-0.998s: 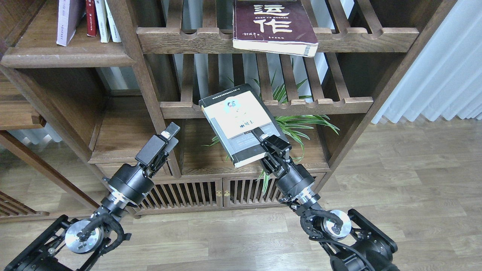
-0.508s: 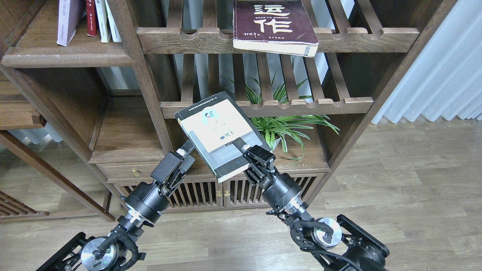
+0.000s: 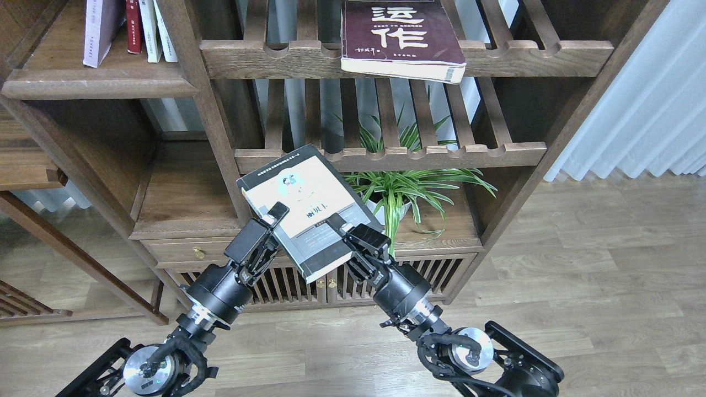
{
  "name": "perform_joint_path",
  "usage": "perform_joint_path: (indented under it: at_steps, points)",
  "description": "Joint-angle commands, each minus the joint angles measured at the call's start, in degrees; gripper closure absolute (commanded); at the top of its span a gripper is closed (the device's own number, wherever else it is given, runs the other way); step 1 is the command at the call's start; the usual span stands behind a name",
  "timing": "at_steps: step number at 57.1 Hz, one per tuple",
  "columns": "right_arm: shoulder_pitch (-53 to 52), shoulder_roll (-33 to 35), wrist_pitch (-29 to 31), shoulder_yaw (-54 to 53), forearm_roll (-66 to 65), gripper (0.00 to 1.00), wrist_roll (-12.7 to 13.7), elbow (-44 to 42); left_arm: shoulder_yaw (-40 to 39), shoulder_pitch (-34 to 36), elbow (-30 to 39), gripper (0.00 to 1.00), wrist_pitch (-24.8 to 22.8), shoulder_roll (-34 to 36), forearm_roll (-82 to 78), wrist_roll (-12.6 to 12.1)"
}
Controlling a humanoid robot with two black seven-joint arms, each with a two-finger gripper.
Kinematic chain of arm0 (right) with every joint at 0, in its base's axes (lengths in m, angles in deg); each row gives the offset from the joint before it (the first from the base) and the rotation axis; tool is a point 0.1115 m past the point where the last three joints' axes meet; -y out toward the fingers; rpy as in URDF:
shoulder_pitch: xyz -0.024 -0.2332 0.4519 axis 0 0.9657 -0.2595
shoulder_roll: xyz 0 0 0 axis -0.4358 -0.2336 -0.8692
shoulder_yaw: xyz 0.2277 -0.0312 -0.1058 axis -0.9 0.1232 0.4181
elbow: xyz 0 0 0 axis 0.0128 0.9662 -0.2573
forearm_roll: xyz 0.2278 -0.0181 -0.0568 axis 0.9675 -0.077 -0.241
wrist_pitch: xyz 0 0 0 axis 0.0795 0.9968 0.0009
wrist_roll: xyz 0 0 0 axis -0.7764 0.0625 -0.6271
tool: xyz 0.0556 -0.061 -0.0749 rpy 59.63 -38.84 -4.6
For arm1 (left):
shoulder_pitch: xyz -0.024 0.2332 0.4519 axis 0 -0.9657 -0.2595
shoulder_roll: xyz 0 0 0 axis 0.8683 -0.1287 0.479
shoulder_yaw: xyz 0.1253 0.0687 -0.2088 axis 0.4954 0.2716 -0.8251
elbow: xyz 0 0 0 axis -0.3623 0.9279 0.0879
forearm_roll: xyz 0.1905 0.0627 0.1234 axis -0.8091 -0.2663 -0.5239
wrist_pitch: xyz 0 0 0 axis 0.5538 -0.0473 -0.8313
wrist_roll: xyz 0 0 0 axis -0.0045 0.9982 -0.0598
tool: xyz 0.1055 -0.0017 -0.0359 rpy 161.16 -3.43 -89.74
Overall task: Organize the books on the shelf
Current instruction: 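Grasp the green-covered book's lower edge with the left gripper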
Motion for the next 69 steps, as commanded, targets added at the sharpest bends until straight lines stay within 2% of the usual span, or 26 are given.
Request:
perform_joint_path:
  at_steps: [1, 14, 24, 34, 54, 61, 69]
  points:
    - [-0.1, 0.0, 0.0, 0.3, 0.0, 0.95, 0.0, 0.0, 0.1, 0.0, 0.0, 0.2, 0.0, -0.1, 0.2, 0.0]
    - [-0.1, 0.0, 0.0, 0.9, 0.0, 0.95, 0.0, 0.0, 0.2, 0.0, 0.0, 0.34, 0.0, -0.1, 0.3, -0.1]
    - [-0.2, 0.0, 0.0, 1.2, -0.1, 0.95, 0.0, 0.0, 1.5, 0.4, 0.0, 0.69, 0.0, 0.1, 2.3, -0.3]
    - [-0.3, 0.0, 0.0, 1.2, -0.1, 0.95, 0.0, 0.0, 2.6, 1.6, -0.4, 0.93, 0.0, 0.7, 3.4, -0.5]
    - [-0.3, 0.0, 0.0, 1.2, -0.2, 0.93, 0.0, 0.0, 2.8, 2.1, -0.5, 0.96, 0.0, 1.7, 3.4, -0.5]
    - [-0.4, 0.0, 0.0, 1.2, -0.3, 0.84, 0.0, 0.0, 2.7, 2.1, -0.5, 0.96, 0.0, 2.2, 3.4, -0.5]
    - [-0.5, 0.0, 0.0, 1.2, -0.3, 0.63, -0.6, 0.0, 2.7, 2.0, -0.6, 0.96, 0.0, 2.4, 3.4, -0.5]
